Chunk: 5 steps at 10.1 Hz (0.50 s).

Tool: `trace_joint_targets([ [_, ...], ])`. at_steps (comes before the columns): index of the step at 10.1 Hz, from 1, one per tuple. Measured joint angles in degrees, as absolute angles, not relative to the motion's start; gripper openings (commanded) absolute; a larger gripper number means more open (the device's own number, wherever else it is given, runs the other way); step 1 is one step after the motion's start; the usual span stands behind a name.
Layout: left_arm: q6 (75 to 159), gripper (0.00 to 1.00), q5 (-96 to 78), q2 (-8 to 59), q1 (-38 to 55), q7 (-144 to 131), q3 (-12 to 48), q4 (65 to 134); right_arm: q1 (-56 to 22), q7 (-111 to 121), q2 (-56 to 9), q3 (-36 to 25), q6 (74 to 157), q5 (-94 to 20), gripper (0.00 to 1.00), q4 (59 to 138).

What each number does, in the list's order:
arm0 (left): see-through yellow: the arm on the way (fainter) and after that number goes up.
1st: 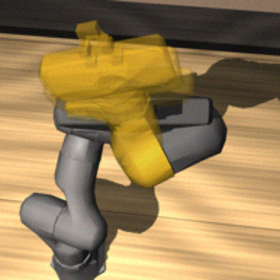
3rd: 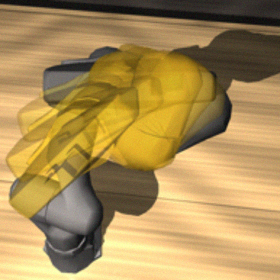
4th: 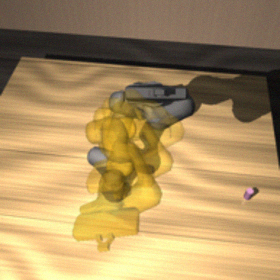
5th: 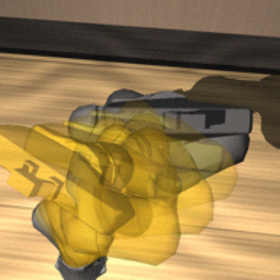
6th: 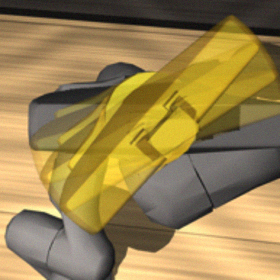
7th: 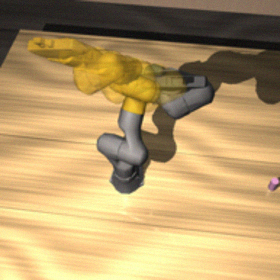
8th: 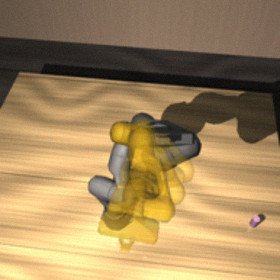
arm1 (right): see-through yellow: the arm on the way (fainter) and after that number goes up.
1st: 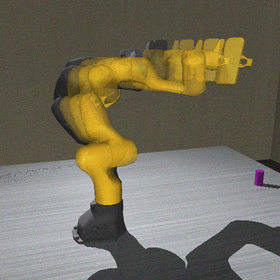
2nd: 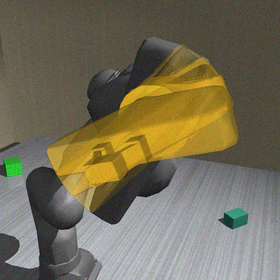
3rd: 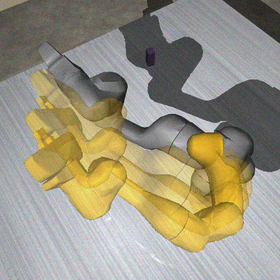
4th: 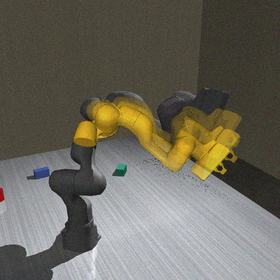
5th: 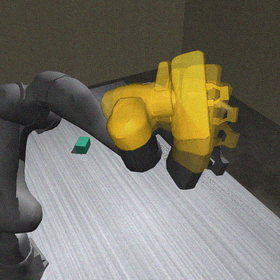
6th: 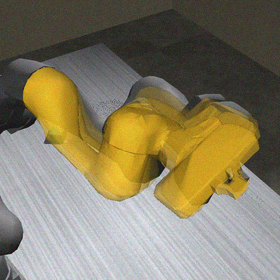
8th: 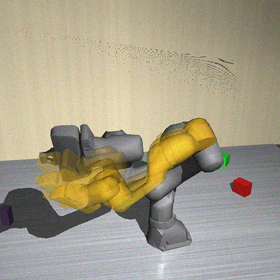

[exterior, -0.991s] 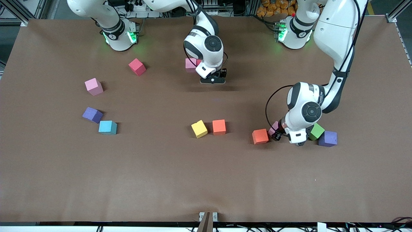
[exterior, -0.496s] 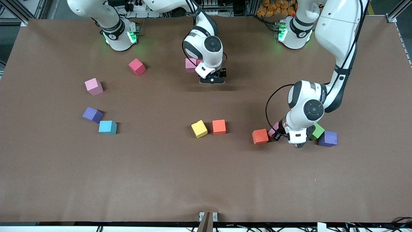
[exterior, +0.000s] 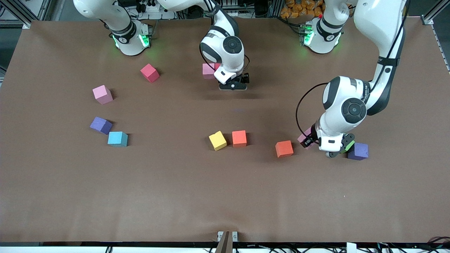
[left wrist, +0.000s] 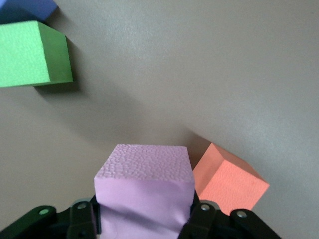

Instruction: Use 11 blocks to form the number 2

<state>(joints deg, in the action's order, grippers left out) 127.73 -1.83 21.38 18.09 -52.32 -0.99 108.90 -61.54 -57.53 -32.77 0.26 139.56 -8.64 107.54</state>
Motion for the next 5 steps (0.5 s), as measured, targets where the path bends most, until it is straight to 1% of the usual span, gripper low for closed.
trace_joint_targets([
  [2, 125.76, 0.09, -1.46, 19.46, 18.92, -50.25, 0.27, 108.85, -61.51, -57.76, -31.8, 0.09, 139.55, -5.53, 1.0, 107.54],
  [5, 125.07, 0.09, -1.42, 18.34, 19.53, -50.11, 3.25, 108.85, -60.58, -57.77, -31.0, -1.03, 139.66, -3.59, 1.0, 107.45],
])
